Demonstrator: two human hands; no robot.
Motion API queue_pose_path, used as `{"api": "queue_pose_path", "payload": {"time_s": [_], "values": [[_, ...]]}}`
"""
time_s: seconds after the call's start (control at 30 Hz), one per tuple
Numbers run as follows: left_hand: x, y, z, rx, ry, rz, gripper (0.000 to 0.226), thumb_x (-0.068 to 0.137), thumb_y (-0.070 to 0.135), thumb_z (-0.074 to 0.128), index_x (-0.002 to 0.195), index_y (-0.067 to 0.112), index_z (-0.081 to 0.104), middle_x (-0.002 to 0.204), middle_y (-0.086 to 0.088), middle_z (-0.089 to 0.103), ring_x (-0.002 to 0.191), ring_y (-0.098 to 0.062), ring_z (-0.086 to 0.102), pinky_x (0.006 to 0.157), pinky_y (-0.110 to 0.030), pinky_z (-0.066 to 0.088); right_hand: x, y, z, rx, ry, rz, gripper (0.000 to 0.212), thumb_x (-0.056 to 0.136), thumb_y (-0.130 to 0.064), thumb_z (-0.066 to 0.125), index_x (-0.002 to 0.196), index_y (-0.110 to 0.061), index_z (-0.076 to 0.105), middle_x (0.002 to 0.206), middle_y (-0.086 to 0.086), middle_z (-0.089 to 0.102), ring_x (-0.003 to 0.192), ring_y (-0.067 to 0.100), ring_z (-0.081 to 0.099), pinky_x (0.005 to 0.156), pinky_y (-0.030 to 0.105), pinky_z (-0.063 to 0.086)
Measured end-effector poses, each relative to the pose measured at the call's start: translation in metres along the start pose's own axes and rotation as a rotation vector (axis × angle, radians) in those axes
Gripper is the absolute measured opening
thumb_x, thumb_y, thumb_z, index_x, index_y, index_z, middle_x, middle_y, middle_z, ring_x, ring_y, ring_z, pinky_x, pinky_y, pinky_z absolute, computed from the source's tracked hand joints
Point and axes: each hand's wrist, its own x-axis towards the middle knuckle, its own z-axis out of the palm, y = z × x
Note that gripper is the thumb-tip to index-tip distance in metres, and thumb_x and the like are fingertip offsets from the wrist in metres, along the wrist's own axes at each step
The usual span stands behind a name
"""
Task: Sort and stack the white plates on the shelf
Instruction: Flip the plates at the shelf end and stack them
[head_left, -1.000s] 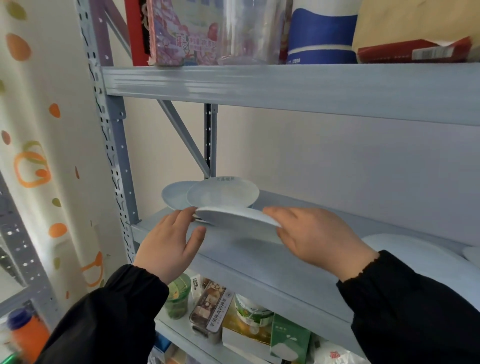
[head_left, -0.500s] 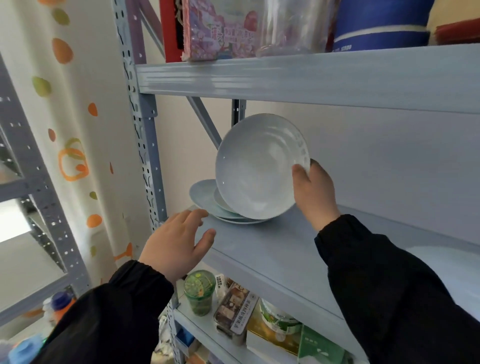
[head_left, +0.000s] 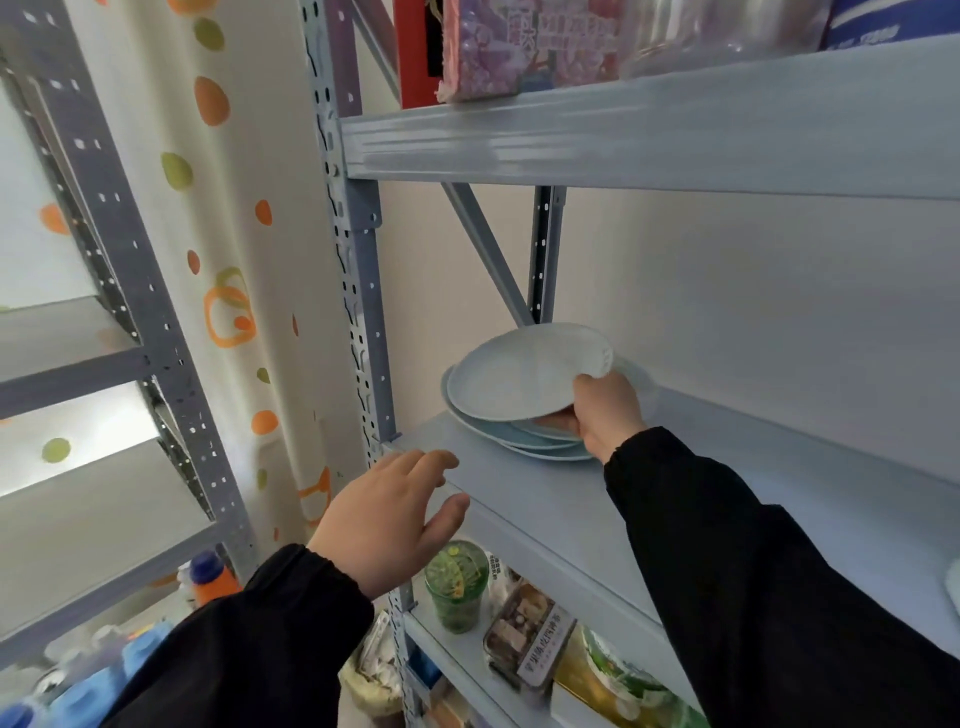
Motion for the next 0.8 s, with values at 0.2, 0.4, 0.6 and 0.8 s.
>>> {"api": "queue_pose_path", "payload": {"time_s": [0.2, 0.4, 0.6, 0.8], "values": [[0.002, -0.002, 0.004, -0.002, -0.015, 0.001, 0.051, 0.092, 0.062, 0.030, 0.131, 0.032, 0.046, 0.109, 0.016, 0.060, 0.105, -0.007, 0.054, 0.086, -0.030, 0.049, -0.024, -0.023, -0.003, -0.731, 0.093, -0.175, 0.068, 0.092, -0.012, 0.055, 0.151, -0.002, 0.023, 0.138, 0.018, 0.048, 0.118, 0.037, 0.054, 0.101, 0.043, 0.047], [0.007, 0.004, 0.010, -0.015, -0.033, 0.015, 0.054, 0.090, 0.062, 0.027, 0.131, 0.032, 0.047, 0.110, 0.015, 0.060, 0.105, -0.009, 0.055, 0.087, -0.028, 0.048, -0.036, -0.012, 0.001, -1.286, -0.138, -0.319, 0.049, 0.097, -0.051, 0.039, 0.098, -0.008, 0.062, 0.112, 0.015, 0.062, 0.110, 0.032, 0.052, 0.102, 0.040, 0.036], [0.010, 0.005, 0.012, -0.018, -0.024, 0.026, 0.053, 0.092, 0.062, 0.027, 0.130, 0.032, 0.049, 0.109, 0.015, 0.061, 0.104, -0.009, 0.056, 0.085, -0.027, 0.047, -0.032, -0.005, 0.000, -1.206, -0.149, -0.341, 0.067, 0.095, -0.064, 0.032, 0.129, -0.014, 0.061, 0.124, 0.008, 0.058, 0.122, 0.032, 0.048, 0.102, 0.037, 0.037], [0.013, 0.006, 0.010, -0.022, -0.007, 0.033, 0.052, 0.092, 0.061, 0.028, 0.129, 0.031, 0.049, 0.108, 0.014, 0.061, 0.104, -0.009, 0.056, 0.084, -0.027, 0.047, -0.037, -0.010, 0.001, -1.223, -0.097, -0.344, 0.081, 0.087, -0.078, 0.032, 0.144, -0.023, 0.049, 0.150, 0.008, 0.044, 0.139, 0.033, 0.033, 0.114, 0.047, 0.031]]}}
